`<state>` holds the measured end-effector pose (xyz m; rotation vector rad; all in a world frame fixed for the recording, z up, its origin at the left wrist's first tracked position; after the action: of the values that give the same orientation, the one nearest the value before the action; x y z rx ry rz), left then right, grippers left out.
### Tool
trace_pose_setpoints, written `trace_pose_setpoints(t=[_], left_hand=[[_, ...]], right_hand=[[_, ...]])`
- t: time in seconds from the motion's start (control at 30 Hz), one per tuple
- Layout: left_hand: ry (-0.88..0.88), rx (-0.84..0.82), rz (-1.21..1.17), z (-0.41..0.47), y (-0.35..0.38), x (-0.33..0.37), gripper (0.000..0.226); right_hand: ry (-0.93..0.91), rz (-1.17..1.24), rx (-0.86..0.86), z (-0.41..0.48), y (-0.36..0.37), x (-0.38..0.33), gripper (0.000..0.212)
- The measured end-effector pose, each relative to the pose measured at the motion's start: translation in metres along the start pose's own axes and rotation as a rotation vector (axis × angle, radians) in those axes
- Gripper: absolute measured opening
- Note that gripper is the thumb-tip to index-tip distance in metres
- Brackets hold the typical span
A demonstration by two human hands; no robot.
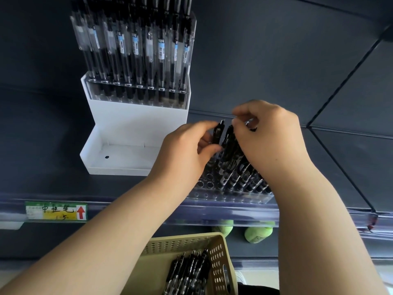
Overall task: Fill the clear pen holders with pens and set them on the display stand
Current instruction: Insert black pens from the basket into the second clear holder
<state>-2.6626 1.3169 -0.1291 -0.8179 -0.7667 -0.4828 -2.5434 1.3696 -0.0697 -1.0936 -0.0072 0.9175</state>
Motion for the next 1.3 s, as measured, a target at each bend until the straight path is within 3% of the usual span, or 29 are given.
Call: trace_pose_setpoints(t=[0.47,0.8,1.03,1.3], left_hand=[[-0.128,-0.036,0.011,-0.005,0.013,-0.009,0.014],[-0.120,-0.062,0.047,-0.005,0.008,-0.011,0.012],[-0.137,-0.041,0.059,-0.002,-0.002,-0.014,0.015],[-0.154,-0.019,0.079,0.000,-0.011,-0.019,0.016]], right_hand=[[0.013,0.001,-0.005,-0.001,0.000,0.002,0.020],[-0.018,-0.017,-0.009,-0.002,-0.002,0.003,0.021],[-0.139,-0.023,-0.076,-0.002,0.001,0.001,0.040],[-0.200,-0.107,0.013,-0.002,0.003,0.006,0.039]])
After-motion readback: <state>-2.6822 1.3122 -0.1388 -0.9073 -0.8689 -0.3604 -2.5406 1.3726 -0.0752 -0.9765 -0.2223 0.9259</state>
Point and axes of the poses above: each hand's wrist, its own z-axis towards the middle knuckle, its own y-axis out of the palm, x = y × z, the point moved 1 cm from there along z, towards the middle knuckle, and after that the axes turned 6 degrees about -y, right-handed, at the moved point
